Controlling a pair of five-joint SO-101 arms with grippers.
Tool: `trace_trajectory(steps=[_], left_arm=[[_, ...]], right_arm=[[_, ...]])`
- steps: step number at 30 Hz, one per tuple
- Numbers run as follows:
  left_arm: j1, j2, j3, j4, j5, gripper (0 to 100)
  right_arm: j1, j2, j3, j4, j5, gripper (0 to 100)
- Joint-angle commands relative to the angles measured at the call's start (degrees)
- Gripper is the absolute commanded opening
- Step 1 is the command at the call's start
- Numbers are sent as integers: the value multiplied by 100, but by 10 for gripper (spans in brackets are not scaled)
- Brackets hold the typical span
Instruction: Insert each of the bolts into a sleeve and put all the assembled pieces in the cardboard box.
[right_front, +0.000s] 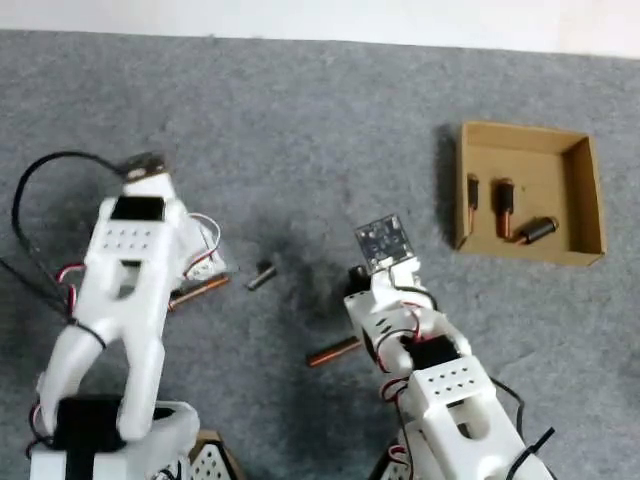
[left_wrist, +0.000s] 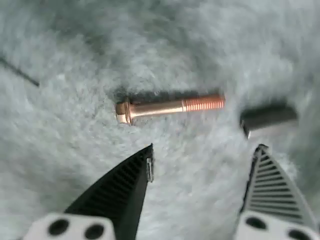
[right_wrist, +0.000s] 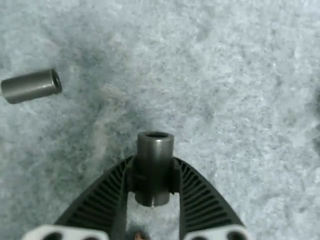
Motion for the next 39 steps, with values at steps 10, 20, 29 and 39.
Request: trace_trajectory(steps=[10, 20, 29, 39], left_arm=[[-215, -646, 1622, -1697, 2549, 288], [-778, -435, 1991, -2277, 2585, 287], [-989, -426, 2255, -2743, 2840, 285], [-1112, -418, 2431, -3042, 2778, 146]], right_arm=[[66, -84, -57, -163, 62, 9], [57, -84, -57, -163, 70, 9], [48, -84, -57, -163, 70, 9], [57, -84, -48, -163, 70, 9]])
